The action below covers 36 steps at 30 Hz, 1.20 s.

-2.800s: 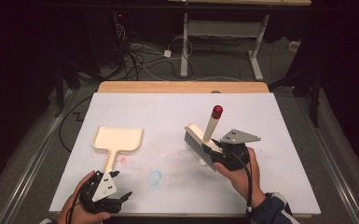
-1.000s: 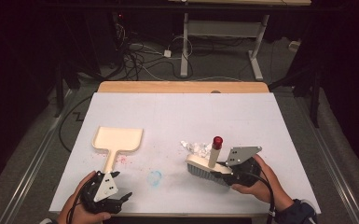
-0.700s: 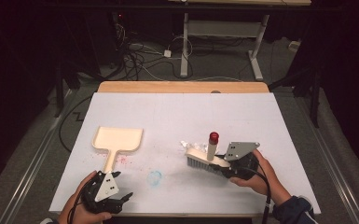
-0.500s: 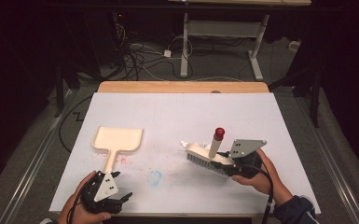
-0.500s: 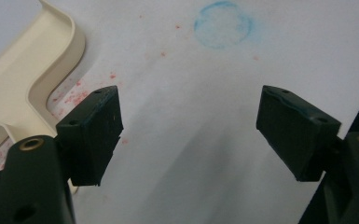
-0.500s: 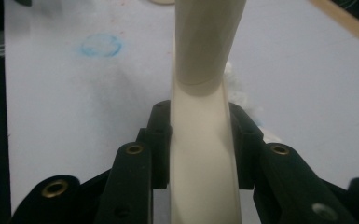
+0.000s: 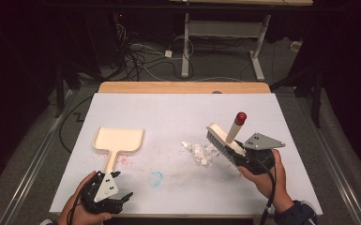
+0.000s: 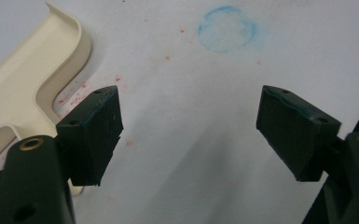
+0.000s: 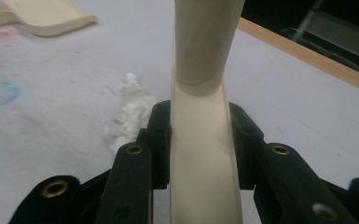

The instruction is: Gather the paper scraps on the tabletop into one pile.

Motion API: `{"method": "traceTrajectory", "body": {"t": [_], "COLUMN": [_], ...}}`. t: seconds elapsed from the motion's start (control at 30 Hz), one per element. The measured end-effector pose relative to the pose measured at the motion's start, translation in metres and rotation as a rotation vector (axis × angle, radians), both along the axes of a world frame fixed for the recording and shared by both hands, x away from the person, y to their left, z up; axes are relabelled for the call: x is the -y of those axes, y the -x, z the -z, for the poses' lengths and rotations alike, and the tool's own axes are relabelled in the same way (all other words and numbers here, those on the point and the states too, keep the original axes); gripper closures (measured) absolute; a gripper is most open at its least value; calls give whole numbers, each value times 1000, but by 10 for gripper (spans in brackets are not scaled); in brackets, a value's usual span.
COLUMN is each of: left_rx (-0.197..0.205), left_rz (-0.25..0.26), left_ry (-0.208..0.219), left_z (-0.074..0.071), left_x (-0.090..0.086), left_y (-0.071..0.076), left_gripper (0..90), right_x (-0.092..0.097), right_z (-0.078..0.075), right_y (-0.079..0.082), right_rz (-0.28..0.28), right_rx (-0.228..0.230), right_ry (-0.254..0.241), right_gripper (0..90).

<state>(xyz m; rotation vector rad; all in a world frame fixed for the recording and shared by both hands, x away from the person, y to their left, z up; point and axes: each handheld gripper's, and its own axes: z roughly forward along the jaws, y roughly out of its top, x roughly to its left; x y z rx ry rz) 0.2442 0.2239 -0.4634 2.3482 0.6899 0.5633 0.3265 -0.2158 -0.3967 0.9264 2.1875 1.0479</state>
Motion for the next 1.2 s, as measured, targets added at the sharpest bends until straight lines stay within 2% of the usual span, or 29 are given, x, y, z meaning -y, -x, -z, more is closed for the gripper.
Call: {"method": "traceTrajectory", "body": {"t": [0.03, 0.17, 0.23, 0.3, 0.33, 0.57, 0.7, 0.77, 0.87, 0.93, 1.0, 1.2], "left_rx": [-1, -2, -4, -4, -5, -4, -5, -5, -3, 0, 1, 28], "left_rz": [0, 0, 1, 1, 2, 7, 4, 4, 4, 1, -1, -51], "left_ry": [-2, -3, -5, -3, -3, -5, -3, -4, -3, -3, -4, 20], "left_z": [0, 0, 0, 0, 1, 1, 1, 1, 1, 1, 0, -4], "left_x": [0, 1, 1, 1, 1, 2, 1, 1, 0, 0, 0, -5], "left_y": [0, -1, -1, -1, -1, -1, -1, -1, -1, 0, -1, -2], "left_gripper": [217, 216, 217, 217, 216, 216, 216, 217, 216, 217, 216, 217], "right_x": [-2, -6, -9, -11, -18, -48, -58, -57, -51, -46, -44, -30], "right_z": [7, 19, 26, 28, 29, 29, 30, 29, 23, 18, 16, 9], "right_y": [-3, -11, -16, -18, -20, -21, -22, -21, -20, -20, -20, -20], "right_rz": [64, 147, 181, 190, 200, 158, 127, 131, 136, 144, 142, 126], "right_rx": [-2, -16, -36, -41, -45, -55, -43, -38, -7, 1, 2, 23], "right_ry": [18, 35, 48, 49, 46, 30, 54, 57, 42, 4, -1, -40], "right_gripper": [677, 677, 677, 677, 677, 678, 677, 677, 677, 677, 677, 677]}}
